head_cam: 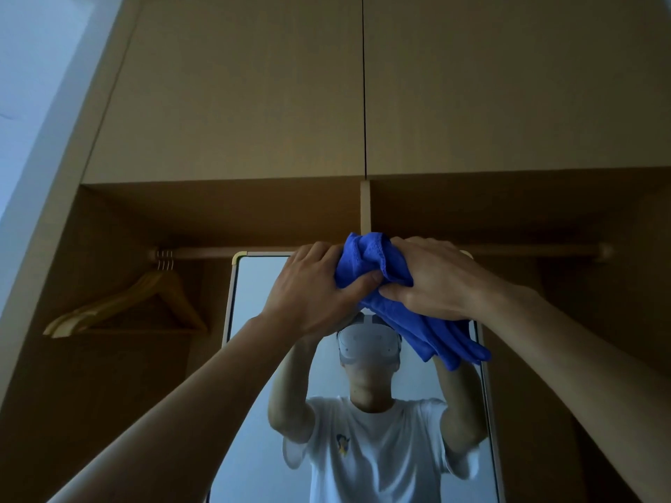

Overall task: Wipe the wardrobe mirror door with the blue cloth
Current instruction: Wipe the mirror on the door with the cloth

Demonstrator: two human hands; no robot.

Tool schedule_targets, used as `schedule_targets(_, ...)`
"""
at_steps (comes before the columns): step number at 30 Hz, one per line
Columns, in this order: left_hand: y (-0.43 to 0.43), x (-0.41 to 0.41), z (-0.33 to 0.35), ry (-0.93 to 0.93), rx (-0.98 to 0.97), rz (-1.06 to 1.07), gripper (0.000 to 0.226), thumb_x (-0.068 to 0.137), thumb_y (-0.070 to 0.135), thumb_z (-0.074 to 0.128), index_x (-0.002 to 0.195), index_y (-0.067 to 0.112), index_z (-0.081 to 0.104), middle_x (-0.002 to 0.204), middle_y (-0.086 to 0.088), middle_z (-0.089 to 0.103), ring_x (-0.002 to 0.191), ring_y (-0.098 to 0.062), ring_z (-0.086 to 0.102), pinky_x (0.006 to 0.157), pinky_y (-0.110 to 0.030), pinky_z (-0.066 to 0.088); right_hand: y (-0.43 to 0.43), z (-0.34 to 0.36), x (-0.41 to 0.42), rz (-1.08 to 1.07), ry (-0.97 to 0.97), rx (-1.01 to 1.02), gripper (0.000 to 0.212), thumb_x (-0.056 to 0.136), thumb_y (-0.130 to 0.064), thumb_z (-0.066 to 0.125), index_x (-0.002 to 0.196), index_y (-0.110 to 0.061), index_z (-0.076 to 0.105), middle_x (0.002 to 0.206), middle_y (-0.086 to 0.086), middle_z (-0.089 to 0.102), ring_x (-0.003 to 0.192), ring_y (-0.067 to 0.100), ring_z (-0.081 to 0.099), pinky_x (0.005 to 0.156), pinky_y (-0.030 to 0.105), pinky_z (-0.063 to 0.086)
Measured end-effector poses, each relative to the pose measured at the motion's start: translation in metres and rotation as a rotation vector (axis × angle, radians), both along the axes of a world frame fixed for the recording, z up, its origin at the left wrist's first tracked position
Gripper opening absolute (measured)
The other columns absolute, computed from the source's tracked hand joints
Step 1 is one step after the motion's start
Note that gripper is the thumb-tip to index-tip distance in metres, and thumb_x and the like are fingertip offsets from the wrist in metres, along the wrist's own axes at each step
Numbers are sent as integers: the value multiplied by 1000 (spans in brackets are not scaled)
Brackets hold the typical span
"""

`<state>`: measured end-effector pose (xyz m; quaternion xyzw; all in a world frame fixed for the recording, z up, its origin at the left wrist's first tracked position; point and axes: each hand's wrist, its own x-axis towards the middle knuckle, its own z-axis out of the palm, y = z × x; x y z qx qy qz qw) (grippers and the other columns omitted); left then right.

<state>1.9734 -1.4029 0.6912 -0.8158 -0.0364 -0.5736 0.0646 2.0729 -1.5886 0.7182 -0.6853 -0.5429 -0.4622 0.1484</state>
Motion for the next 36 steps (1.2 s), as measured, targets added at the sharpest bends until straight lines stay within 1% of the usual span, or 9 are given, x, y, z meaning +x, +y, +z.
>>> schedule_targets(5,-4,-11,1,13,31,-11,69,79,94,21,105,36,50,99,13,49,102,-12,46,95,-32,37,-6,0,-13,-18,25,-13,28,91,-52,57,110,-32,50,99,-13,55,96,14,56,92,38,39)
schedule_targets(11,-4,-18,2,66,38,-3,89,77,96,18,126,31,54,109,14,46,115,-14,46,100,-31,32,-7,-4,-25,-17,91,-6,28,92,-47,61,112,-30,53,101,-12,57,95,11,58,91,38,47)
schedule_targets(13,-5,-19,2,78,31,-5,92,76,97,16,127,30,55,111,13,48,117,-16,47,100,-32,33,-9,-6,-26,-6,120,16,25,92,-45,62,110,-30,53,100,-12,58,92,10,59,88,39,51)
schedule_targets(15,-3,-19,4,97,27,4,95,77,97,17,134,30,53,122,8,55,123,-18,47,103,-34,34,-14,-7,-25,-21,119,78,23,93,-45,61,108,-31,51,97,-13,56,87,8,58,83,39,52)
schedule_targets(17,-1,-18,5,103,21,25,93,82,93,23,145,29,47,135,4,55,132,-20,45,106,-36,34,-23,-4,-24,-37,121,157,21,94,-43,60,106,-30,49,93,-13,55,81,7,58,76,37,52)
schedule_targets(19,0,-17,7,97,16,58,90,86,88,29,152,28,40,137,2,53,133,-22,44,107,-39,35,-34,3,-21,-80,122,237,19,94,-41,60,102,-30,48,89,-12,55,76,9,58,70,36,51)
schedule_targets(24,-10,-12,14,92,22,165,74,93,78,32,149,32,44,128,-2,52,122,-27,47,100,-41,40,-58,18,-13,-276,61,331,19,90,-37,62,99,-28,47,83,-11,54,67,9,57,55,29,41)
schedule_targets(27,-14,-8,17,94,28,202,66,96,70,37,146,28,47,132,-2,52,124,-28,47,103,-41,40,-67,20,-7,-393,44,346,20,90,-35,63,101,-27,49,83,-11,55,65,10,56,52,29,37)
schedule_targets(36,-15,-4,11,53,20,138,62,95,63,44,141,23,50,131,0,60,125,-27,50,110,-41,33,-54,31,-12,-504,47,380,22,88,-35,63,94,-20,47,70,-4,54,54,14,53,46,27,32)
